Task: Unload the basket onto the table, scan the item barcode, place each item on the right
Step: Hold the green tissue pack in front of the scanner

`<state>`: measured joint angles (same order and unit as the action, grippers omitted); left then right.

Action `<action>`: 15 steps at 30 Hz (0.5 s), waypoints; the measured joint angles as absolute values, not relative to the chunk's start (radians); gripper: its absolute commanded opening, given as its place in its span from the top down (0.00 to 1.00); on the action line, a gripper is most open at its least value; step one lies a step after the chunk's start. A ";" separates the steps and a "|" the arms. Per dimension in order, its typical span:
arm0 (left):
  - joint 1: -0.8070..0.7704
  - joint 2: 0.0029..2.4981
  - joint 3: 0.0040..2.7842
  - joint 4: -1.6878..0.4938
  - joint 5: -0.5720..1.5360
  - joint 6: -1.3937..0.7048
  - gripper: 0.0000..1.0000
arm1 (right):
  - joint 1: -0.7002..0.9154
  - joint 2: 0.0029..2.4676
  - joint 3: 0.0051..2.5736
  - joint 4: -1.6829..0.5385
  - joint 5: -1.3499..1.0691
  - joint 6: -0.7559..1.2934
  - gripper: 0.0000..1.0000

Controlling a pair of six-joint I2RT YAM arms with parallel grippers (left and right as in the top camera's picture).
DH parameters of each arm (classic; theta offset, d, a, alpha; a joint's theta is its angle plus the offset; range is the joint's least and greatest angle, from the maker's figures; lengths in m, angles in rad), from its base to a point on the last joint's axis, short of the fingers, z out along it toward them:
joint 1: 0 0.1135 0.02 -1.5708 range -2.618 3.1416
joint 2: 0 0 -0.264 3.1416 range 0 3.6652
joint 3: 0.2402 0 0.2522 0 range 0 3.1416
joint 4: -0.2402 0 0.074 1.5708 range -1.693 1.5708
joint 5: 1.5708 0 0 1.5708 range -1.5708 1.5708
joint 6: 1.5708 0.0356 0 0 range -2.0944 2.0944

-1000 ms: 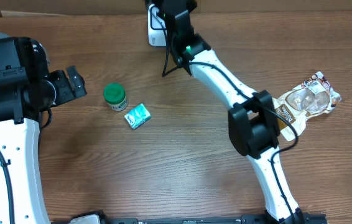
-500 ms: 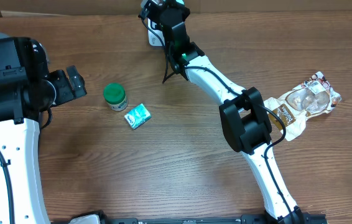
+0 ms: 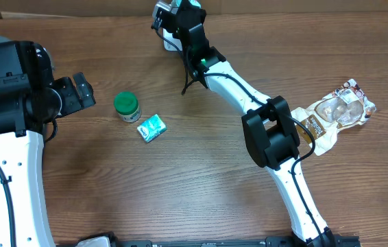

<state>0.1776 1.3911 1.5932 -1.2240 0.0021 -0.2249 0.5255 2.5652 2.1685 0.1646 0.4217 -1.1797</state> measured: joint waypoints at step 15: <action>0.178 1.391 1.593 -1.224 0.002 -0.225 0.00 | 0.520 2.565 2.168 0.110 0.330 -1.505 0.96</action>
<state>0.1776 1.3911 1.5932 -1.2240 0.0021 -0.2249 0.5198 2.5652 2.1685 0.1104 0.3298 -1.5055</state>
